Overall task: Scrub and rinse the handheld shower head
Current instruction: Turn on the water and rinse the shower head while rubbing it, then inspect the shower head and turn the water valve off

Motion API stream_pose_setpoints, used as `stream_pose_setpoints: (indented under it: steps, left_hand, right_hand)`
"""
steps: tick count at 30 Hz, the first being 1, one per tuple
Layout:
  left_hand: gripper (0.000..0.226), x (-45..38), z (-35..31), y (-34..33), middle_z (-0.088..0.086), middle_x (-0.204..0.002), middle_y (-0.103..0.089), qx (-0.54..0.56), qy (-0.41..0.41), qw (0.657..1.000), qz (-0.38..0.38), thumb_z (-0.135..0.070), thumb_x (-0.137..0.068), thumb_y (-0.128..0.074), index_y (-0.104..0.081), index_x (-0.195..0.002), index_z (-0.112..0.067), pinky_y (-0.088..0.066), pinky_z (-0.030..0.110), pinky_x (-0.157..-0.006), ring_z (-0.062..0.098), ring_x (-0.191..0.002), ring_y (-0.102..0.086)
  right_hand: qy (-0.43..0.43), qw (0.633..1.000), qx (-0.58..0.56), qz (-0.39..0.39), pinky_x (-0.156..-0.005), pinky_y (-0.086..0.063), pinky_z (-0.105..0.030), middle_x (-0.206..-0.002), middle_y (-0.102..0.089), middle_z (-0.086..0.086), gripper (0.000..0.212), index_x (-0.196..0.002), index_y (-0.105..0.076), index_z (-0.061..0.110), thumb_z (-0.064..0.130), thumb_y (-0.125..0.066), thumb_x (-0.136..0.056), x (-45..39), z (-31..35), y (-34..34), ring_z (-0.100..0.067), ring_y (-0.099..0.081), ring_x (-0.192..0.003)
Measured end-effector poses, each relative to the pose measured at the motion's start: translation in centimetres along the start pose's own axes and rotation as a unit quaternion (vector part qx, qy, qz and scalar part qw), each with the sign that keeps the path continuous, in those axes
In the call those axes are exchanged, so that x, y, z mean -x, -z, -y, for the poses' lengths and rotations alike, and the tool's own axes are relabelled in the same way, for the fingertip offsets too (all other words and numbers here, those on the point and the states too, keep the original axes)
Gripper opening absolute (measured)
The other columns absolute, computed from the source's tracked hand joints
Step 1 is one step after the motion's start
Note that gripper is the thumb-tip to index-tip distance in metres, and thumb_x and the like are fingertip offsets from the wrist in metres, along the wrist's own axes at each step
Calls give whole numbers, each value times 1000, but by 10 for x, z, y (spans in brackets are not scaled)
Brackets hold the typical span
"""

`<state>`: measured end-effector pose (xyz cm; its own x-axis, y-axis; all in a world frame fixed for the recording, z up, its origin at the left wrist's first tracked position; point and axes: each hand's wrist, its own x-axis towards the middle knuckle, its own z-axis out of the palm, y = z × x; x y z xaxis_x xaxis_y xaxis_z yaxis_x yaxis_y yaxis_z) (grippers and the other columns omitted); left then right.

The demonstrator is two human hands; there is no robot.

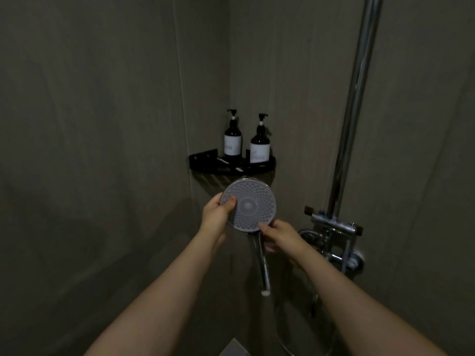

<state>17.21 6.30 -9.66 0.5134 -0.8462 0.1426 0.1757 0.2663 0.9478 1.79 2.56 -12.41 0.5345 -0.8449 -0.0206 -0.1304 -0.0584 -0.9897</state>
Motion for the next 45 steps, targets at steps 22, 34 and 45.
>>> stream_pose_setpoints:
  steps: [22,34,45]
  left_hand:
    - [33,17,-71,-75,8,-94,-60,168,58,983,53,-7,-97,-37,-44,-129,-3,-52,33,-69,18,-73,-62]
    - [34,-24,-36,-139,6,-100,-60,158,65,983,59,-7,-98,-35,-43,-131,-10,-46,35,-81,18,-85,-58]
    - [20,-19,-10,-155,2,-96,-62,132,80,986,56,-9,-98,-37,-53,-96,-21,-47,35,-81,18,-87,-59]
  right_hand:
    - [-40,973,148,-172,-51,-39,-25,-50,-56,-3,27,-67,-61,12,22,-56,-92,21,7,105,-19,-53,-52]
    - [-135,954,174,-204,-55,-38,-24,-57,-52,-3,35,-56,-51,14,-2,-60,-86,-17,-103,189,-19,-52,-69]
    - [-69,964,6,-258,-55,-40,-25,-63,-56,-2,26,-69,-59,17,1,-54,-89,-14,-113,191,-15,-50,-58]
